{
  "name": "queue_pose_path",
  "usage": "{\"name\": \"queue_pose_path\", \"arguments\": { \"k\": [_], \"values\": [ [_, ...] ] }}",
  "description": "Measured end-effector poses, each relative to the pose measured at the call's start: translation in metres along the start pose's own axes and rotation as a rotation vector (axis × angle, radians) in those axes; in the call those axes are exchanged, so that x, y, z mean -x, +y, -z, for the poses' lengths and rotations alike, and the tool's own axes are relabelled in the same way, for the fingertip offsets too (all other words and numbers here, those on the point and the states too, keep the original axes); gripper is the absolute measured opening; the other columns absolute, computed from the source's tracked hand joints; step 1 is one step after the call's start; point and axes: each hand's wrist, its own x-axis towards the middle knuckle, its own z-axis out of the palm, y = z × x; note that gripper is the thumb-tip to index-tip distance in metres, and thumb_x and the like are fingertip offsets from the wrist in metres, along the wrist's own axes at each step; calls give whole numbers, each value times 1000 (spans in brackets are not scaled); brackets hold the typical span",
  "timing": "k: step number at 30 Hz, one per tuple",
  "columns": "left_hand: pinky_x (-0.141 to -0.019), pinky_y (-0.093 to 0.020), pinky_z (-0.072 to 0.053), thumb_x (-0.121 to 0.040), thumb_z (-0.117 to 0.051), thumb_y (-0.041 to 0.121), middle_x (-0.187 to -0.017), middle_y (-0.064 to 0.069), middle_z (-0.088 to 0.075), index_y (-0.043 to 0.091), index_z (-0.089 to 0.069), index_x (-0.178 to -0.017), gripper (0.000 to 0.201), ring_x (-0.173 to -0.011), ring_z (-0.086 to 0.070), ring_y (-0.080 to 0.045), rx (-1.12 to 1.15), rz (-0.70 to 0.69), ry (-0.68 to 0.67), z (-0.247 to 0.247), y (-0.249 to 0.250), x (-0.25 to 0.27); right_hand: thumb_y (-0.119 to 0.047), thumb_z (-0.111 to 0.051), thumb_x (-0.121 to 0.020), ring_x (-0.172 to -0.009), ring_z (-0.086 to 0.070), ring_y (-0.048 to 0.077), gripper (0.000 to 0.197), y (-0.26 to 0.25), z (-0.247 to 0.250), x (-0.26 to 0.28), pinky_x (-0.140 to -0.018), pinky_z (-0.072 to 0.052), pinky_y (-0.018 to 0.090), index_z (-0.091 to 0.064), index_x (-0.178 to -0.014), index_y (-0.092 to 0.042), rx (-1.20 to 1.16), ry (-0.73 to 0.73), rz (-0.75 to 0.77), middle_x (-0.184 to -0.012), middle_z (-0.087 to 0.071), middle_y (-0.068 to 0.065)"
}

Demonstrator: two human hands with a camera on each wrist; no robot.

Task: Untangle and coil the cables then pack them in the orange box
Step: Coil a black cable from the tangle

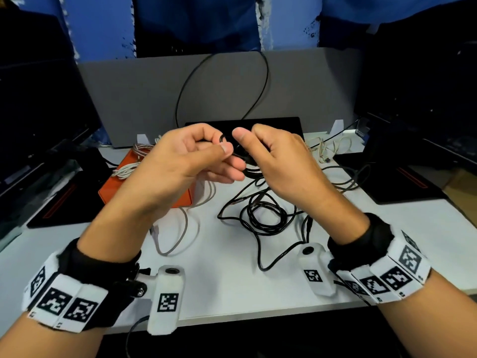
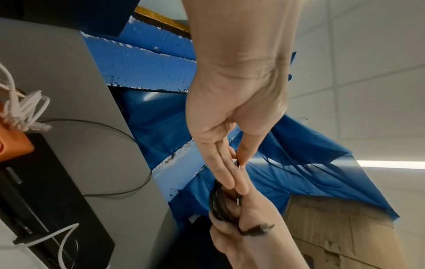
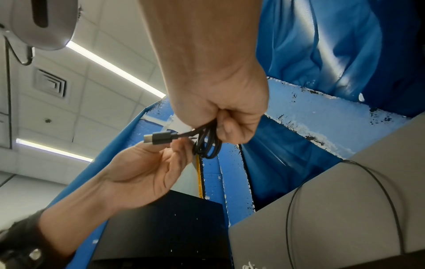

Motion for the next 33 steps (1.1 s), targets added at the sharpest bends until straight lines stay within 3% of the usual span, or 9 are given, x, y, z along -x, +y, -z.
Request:
{"name": "queue_pose_path", "arguments": {
  "k": [7,10,14,16,19,22,26,29,33],
  "values": [
    [-69,-26,-59,-96,-66,4,-82,-14,-76,8,-59,-92,10,-77,-77,-25,-201,-229,215,-17,-4,3,-52,-48,-105,-57,-36,10,54,-5,2,2,-52,-30,23,-39,-69,-12,-67,110,10,-59,-36,-4],
    [-69,-24,-58,-94,-73,15,-78,-4,-73,12,-60,-90,14,-74,-73,-15,-418,-313,273,-21,-8,6,-51,-47,-106,-59,-32,9,56,-5,2,0,-54,-29,26,-36,-70,-9,-97,116,14,-62,-33,-4],
    [-64,-18,-43,-89,-77,32,-79,7,-59,19,-57,-84,24,-71,-56,-10,-711,-325,301,-20,-16,3,-53,-45,-106,-60,-29,12,59,-2,-1,-3,-56,-27,36,-35,-70,-7,-221,61,-20,-66,-30,1],
    [-76,-27,-51,-88,-76,32,-96,3,-63,21,-56,-97,25,-86,-63,-11,-604,-236,269,-16,-20,-2,-51,-45,-107,-54,-32,10,58,-3,-1,-1,-48,-30,31,-43,-69,-7,-304,12,-44,-62,-33,-2],
    [-96,-33,-53,-88,-65,16,-117,4,-66,18,-55,-122,36,-110,-65,-9,-386,-207,94,-16,-22,-6,-47,-44,-109,-46,-46,2,44,-8,-4,4,-41,-34,13,-65,-75,-29,-370,-56,-27,-52,-47,-17],
    [-76,-19,-48,-91,-53,4,-102,11,-65,13,-58,-122,32,-90,-62,-2,-524,-261,5,-20,-18,-2,-41,-44,-110,-45,-52,3,41,-13,-8,8,-42,-36,12,-67,-79,-25,-349,-70,19,-57,-56,-21],
    [-69,-47,-50,-95,-48,7,-92,-7,-66,17,-53,-120,27,-79,-62,-23,-656,-258,8,-20,-18,1,-40,-47,-108,-43,-46,6,48,-13,-8,10,-40,-34,16,-56,-71,-12,-336,-49,9,-53,-51,-19],
    [-60,-53,-44,-97,-47,16,-80,-16,-61,26,-48,-114,19,-67,-54,-31,-680,-251,6,-20,-17,2,-48,-48,-106,-44,-40,9,57,-11,-7,7,-40,-35,28,-53,-76,-1,-326,-43,-11,-58,-42,-6],
    [-51,-38,-40,-97,-51,40,-69,-1,-53,26,-55,-122,29,-55,-46,-15,-551,-217,6,-16,-17,0,-60,-45,-103,-43,-41,18,68,-7,-3,0,-39,-36,34,-64,-97,6,-299,-66,-22,-62,-44,8]
  ]
}}
